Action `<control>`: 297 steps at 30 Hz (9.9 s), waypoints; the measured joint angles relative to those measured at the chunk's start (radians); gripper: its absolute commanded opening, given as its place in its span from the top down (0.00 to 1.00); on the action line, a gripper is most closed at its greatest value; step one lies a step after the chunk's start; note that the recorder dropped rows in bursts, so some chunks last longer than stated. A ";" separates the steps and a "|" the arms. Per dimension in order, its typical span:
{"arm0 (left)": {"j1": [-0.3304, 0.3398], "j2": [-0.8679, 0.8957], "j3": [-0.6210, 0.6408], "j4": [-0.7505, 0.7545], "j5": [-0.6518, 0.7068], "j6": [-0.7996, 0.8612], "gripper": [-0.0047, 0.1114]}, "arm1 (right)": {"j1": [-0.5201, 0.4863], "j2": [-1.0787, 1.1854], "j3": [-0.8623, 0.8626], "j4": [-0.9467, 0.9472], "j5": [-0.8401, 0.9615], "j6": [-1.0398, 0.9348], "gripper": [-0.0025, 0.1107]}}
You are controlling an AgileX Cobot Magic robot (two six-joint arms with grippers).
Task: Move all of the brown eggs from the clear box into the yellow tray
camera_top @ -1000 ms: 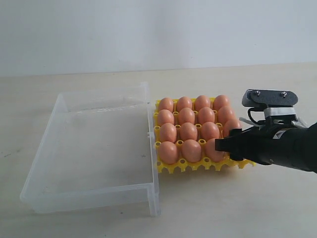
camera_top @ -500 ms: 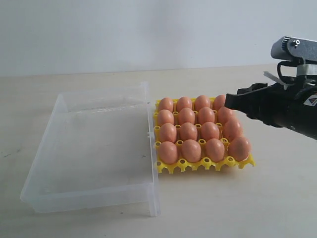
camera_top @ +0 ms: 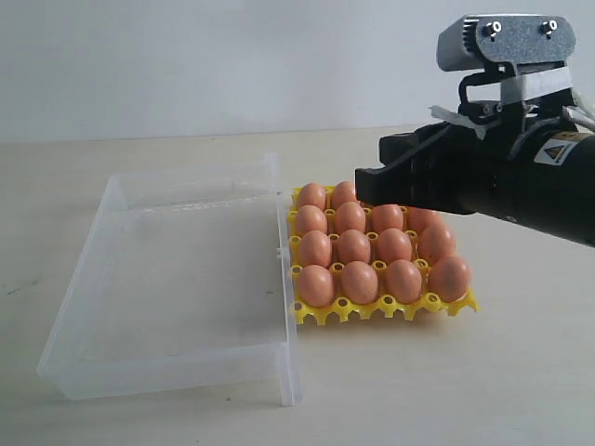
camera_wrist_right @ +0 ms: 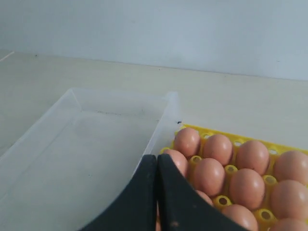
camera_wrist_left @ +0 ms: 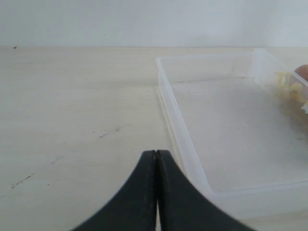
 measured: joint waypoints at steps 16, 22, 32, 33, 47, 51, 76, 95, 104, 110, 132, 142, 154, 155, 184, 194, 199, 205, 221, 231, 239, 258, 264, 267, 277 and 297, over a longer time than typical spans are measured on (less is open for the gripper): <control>0.000 0.000 0.000 0.000 0.000 0.000 0.96 | 0.000 -0.273 -0.013 -0.002 0.093 -0.085 0.98; 0.000 0.000 0.000 0.000 0.000 0.000 0.96 | -0.007 -0.383 -0.013 -0.061 0.285 -0.098 0.98; 0.000 0.000 0.000 0.000 0.000 0.000 0.96 | -0.062 -0.464 -0.013 -0.282 0.408 -0.071 0.98; 0.000 0.000 0.000 0.000 0.000 0.000 0.96 | -0.070 -0.464 -0.013 -0.285 0.426 -0.069 0.98; 0.000 0.000 0.000 0.000 0.000 0.000 0.96 | -0.379 -0.518 -0.013 -0.361 0.619 -0.061 0.98; 0.000 0.000 0.000 0.000 0.000 0.000 0.96 | -0.473 -0.626 -0.013 -0.402 0.764 -0.060 0.98; 0.000 0.000 0.000 0.000 0.000 0.000 0.96 | -0.603 -1.233 0.576 -0.233 0.558 0.124 0.98; 0.000 0.000 0.000 0.000 0.000 0.000 0.96 | -0.603 -1.233 0.623 -0.207 0.472 0.219 0.98; 0.000 0.000 0.000 0.000 0.000 0.000 0.96 | -0.603 -1.233 0.623 -0.209 0.455 0.210 0.98; 0.000 0.000 0.000 0.000 0.000 0.000 0.96 | -0.603 -1.233 0.623 -0.210 0.455 0.210 0.98; 0.000 0.000 0.000 0.000 0.000 0.000 0.96 | -0.603 -1.233 0.623 -0.419 0.451 0.395 0.98; 0.000 0.000 0.000 0.000 0.000 0.000 0.96 | -0.603 -1.233 0.623 -0.420 0.451 0.395 0.98; 0.000 0.000 0.000 0.000 0.000 0.000 0.96 | -0.603 -1.233 0.623 -0.382 0.451 0.355 0.98; 0.000 0.000 0.000 0.000 0.000 0.000 0.96 | -0.603 -1.233 0.623 -0.382 0.451 0.348 0.98; 0.000 0.000 0.000 0.000 0.000 0.000 0.96 | -0.603 -1.233 0.623 -0.416 0.449 0.378 0.98; 0.000 0.000 0.000 0.000 0.000 0.000 0.96 | -0.603 -1.233 0.623 -0.416 0.447 0.378 0.98; 0.000 0.000 0.000 0.000 0.000 0.000 0.96 | -0.603 -1.233 0.623 -0.416 0.447 0.378 0.98; 0.000 0.000 0.000 0.000 0.000 0.000 0.96 | -0.603 -1.233 0.623 -0.416 0.447 0.378 0.98; 0.000 0.000 0.000 0.000 0.000 0.000 0.96 | -0.603 -1.233 0.623 -0.416 0.447 0.265 0.98; 0.000 0.000 0.000 0.000 0.000 0.000 0.96 | -0.603 -1.233 0.623 -0.414 0.505 0.376 0.98; 0.000 0.000 0.000 0.000 0.000 0.000 0.96 | -0.603 -1.233 0.623 -0.414 0.514 0.376 0.98; 0.000 0.000 0.000 0.000 0.000 0.000 0.96 | -0.624 -1.233 0.623 -0.414 0.521 0.376 0.98; 0.000 0.000 0.000 0.000 0.000 0.000 0.96 | -0.645 -1.233 0.623 -0.414 0.521 0.376 0.98; 0.000 0.000 0.000 0.000 0.000 0.000 0.96 | -0.648 -1.233 0.623 -0.414 0.521 0.376 0.98; 0.000 0.000 0.000 0.000 0.000 0.000 0.96 | -0.649 -1.233 0.623 -0.414 0.521 0.376 0.98; 0.000 0.000 0.000 0.000 0.000 0.000 0.96 | -0.649 -1.233 0.623 -0.414 0.521 0.378 0.98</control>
